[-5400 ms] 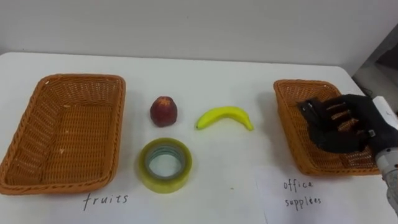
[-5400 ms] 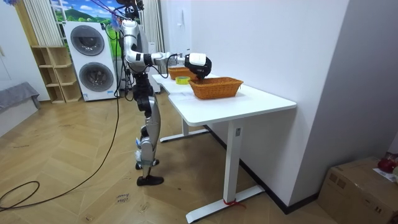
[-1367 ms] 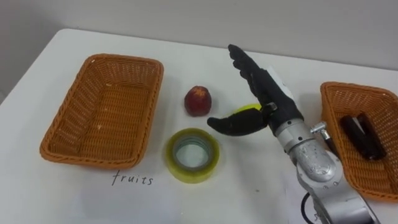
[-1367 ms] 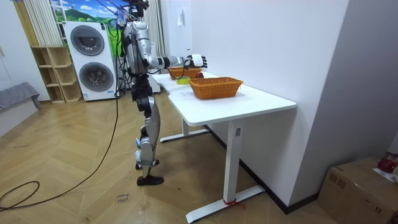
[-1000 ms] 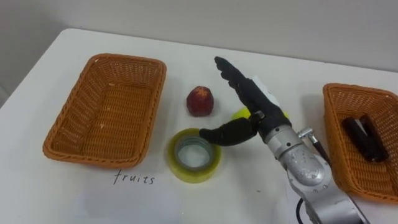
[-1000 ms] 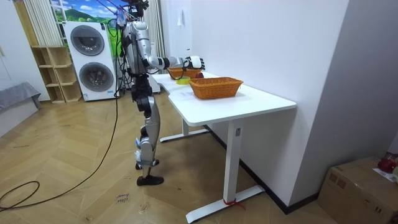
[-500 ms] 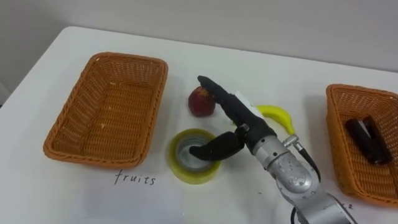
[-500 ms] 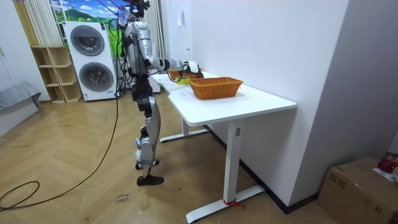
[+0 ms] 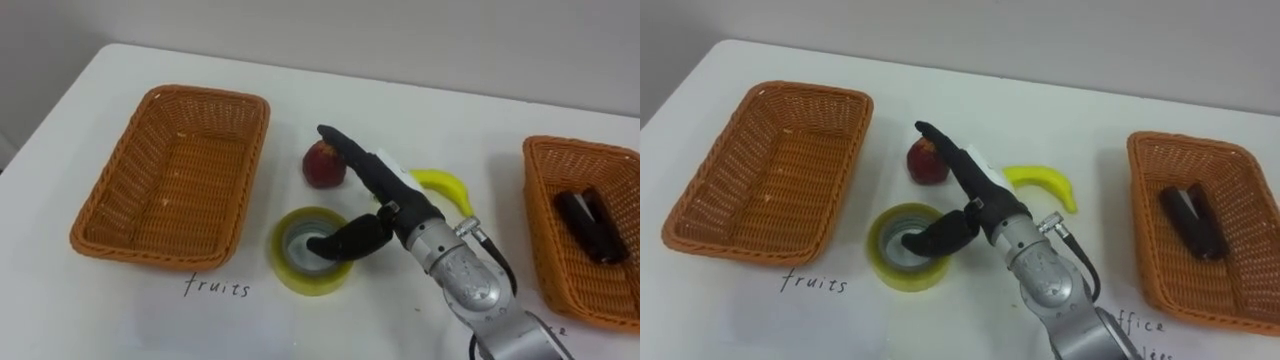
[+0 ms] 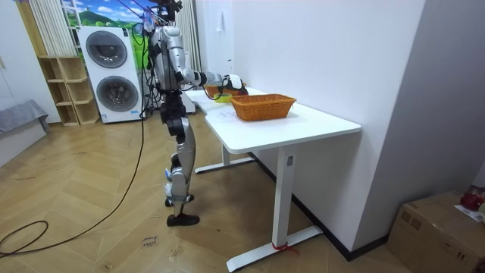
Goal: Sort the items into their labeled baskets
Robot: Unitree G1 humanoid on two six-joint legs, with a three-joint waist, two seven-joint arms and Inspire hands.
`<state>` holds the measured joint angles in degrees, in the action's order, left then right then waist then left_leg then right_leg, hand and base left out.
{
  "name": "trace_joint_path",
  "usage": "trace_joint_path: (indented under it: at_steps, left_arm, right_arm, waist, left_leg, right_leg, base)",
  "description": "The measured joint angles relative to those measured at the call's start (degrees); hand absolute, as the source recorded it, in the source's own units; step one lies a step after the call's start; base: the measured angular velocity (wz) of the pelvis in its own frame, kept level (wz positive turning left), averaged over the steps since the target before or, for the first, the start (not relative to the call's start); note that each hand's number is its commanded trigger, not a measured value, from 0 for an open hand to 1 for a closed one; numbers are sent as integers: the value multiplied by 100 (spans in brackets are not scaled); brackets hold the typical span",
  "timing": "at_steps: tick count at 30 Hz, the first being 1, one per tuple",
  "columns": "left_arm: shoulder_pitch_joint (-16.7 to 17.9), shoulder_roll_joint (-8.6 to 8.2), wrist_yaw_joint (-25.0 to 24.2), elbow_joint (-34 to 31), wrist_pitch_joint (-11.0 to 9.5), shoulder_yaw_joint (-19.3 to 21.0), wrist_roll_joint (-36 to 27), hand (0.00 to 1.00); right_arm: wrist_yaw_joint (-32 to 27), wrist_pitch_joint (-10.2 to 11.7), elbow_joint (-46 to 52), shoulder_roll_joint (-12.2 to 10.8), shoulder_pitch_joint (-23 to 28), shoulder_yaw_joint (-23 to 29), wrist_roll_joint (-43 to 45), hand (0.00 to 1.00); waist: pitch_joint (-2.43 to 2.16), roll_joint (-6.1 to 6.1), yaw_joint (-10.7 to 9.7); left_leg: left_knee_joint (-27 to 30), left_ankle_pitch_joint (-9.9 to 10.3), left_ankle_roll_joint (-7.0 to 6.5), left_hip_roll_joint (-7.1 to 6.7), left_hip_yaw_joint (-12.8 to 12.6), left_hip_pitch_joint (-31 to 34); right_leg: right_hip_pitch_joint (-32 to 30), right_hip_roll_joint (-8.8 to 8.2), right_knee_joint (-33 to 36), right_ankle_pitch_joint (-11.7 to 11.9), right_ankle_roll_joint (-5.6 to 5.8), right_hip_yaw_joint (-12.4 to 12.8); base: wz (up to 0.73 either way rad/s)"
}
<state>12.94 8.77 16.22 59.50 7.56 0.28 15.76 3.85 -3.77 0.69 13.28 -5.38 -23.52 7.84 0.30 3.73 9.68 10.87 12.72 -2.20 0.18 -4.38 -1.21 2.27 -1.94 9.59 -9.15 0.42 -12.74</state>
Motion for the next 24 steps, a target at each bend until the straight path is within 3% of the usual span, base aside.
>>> trace_joint_path:
  at_steps: [14,16,24]
  left_arm:
    - [15,2,86,-14,-47,-123,4,0]
    - [11,3,116,11,-51,-122,5,0]
    - [-25,5,107,190,-180,-121,-1,0]
  right_arm:
    - [110,0,47,-12,82,-1,624,0]
    - [136,0,77,-15,81,-4,834,0]
    - [255,9,300,-13,81,-26,1082,0]
  waist:
    - [-23,-22,13]
    - [-42,-15,39]
    - [-46,-6,169]
  left_leg:
    - [-33,-1,3,2,18,-49]
    - [-8,-5,5,0,7,-52]
    - [-1,-10,3,-5,-14,-81]
  right_leg:
    - [55,8,-11,0,0,-4]
    - [46,7,-10,0,0,5]
    - [76,4,-78,3,-3,24]
  base:
    - [0]
    - [0]
    - [0]
